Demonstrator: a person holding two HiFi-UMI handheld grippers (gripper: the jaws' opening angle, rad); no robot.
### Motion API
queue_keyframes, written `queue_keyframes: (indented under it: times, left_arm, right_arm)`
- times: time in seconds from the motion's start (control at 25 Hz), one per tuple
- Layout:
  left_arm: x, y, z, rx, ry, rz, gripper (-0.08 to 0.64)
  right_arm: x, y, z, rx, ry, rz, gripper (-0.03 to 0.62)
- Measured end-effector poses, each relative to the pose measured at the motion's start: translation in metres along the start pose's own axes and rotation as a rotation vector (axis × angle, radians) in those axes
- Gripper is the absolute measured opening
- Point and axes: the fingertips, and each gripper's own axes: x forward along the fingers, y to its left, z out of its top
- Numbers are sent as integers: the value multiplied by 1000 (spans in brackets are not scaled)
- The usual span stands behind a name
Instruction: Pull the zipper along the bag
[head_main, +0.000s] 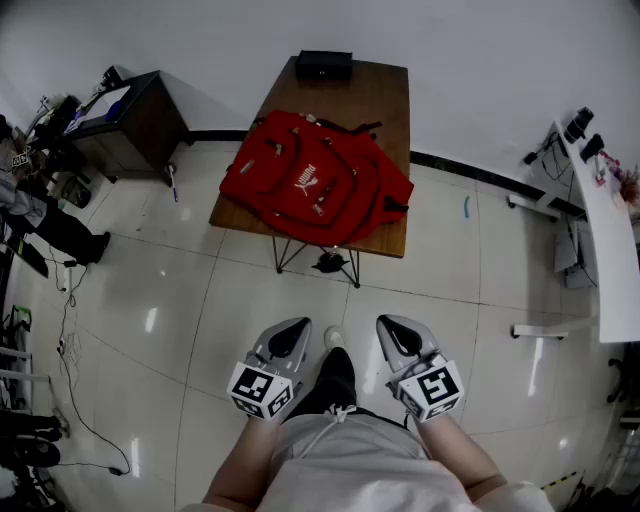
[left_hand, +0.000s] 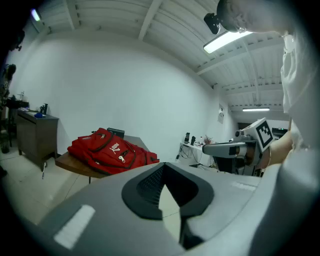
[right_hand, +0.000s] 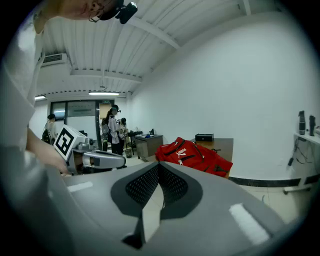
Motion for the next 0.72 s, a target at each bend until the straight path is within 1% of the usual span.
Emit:
queue_keyframes:
  times: [0.08, 0.16, 0.28, 0.44, 0.6, 0.72]
  left_arm:
    - [24, 26, 8, 7, 13, 14, 6]
    - [49, 47, 15, -9, 23, 16, 6]
    - [85, 69, 26, -51, 22, -18, 6]
    - [119, 98, 25, -58, 63, -35, 6]
    - [146, 114, 24, -57, 99, -45, 6]
    - [156, 123, 9, -74, 146, -45, 6]
  right_arm:
    - [27, -16, 14, 2, -6, 19, 8]
    - [51, -33, 24, -1, 3, 31, 8]
    - [81, -56, 29, -16, 55, 33, 8]
    - [121, -72, 21, -10, 102, 60, 8]
    - [150, -92, 12, -14, 145, 68, 8]
    - [167, -103, 0, -11, 188, 73, 8]
